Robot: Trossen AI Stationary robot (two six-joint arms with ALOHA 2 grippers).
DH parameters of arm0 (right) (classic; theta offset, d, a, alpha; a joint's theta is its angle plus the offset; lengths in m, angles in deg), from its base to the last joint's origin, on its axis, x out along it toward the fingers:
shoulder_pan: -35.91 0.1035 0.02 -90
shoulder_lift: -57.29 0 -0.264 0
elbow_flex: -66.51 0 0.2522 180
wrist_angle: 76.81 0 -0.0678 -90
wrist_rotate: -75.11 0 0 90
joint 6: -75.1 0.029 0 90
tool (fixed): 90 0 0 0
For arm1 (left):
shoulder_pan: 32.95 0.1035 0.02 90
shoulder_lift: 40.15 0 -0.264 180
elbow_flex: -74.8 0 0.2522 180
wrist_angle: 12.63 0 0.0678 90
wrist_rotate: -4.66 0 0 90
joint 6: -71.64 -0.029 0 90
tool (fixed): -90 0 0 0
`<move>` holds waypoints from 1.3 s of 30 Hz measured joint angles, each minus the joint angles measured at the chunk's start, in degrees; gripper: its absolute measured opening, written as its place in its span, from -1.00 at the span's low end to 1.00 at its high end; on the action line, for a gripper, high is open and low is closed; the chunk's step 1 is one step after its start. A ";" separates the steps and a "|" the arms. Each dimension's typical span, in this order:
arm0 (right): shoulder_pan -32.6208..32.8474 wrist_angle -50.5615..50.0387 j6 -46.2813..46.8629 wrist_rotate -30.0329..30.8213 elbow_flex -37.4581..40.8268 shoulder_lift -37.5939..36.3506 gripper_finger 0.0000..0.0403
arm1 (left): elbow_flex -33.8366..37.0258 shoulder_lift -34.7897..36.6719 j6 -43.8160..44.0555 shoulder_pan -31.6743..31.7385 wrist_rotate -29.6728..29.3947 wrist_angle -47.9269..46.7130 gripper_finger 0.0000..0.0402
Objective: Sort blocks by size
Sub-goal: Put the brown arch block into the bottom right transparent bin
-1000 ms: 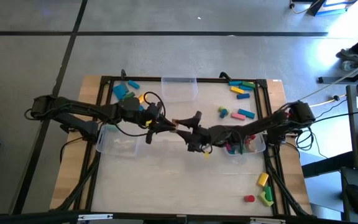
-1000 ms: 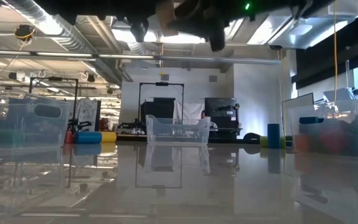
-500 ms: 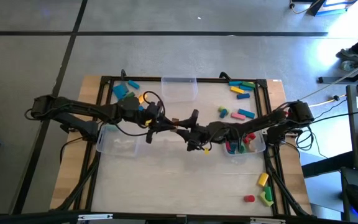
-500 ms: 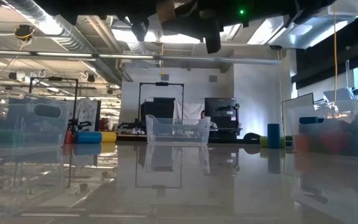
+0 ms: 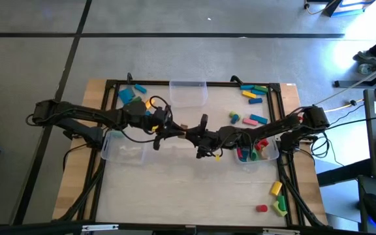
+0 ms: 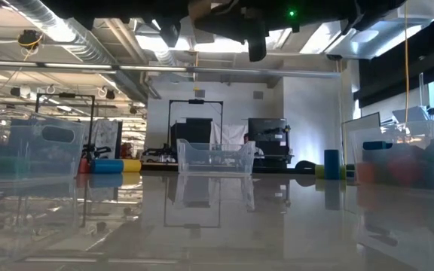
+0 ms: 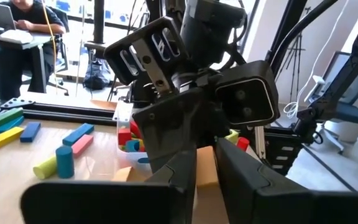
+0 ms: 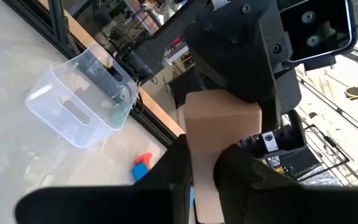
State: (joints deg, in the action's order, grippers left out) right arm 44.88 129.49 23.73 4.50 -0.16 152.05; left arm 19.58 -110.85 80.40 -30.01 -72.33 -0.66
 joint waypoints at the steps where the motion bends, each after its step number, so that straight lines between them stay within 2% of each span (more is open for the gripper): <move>1: 0.00 0.03 0.17 -0.06 0.00 0.00 -0.76 | 0.00 0.00 -0.18 0.00 0.04 0.04 -0.71; 8: 0.79 0.01 1.29 1.58 0.02 -0.21 -0.76 | -0.07 0.58 -1.72 0.26 0.23 -0.93 -0.34; 14: 3.51 -6.76 6.88 5.25 0.04 -4.01 -0.76 | -0.13 7.07 -7.21 2.71 0.07 -15.34 -0.18; 17: 4.55 -15.53 14.55 7.46 0.07 -6.95 -0.76 | -0.11 10.17 -10.03 4.01 -2.83 -23.87 -0.18; 22: 6.38 -31.59 30.18 12.47 0.07 -13.34 -0.76 | -0.11 11.82 -12.14 5.10 -11.30 -34.63 -0.22; 27: 7.71 -49.54 49.55 14.61 0.07 -20.75 -0.76 | -0.05 10.69 -12.75 5.42 -15.16 -37.85 -0.23; 33: 7.60 -69.98 71.37 11.78 0.07 -26.59 -0.76 | -0.04 10.27 -14.53 5.42 -15.21 -36.89 -0.23; 39: 7.62 -86.01 87.15 3.63 0.07 -29.04 -0.76 | -0.04 10.23 -14.83 5.37 -15.24 -36.68 -0.23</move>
State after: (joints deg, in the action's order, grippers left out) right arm 52.51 43.49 110.87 8.13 -0.09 123.01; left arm 19.54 -100.62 65.57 -24.63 -87.57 -37.34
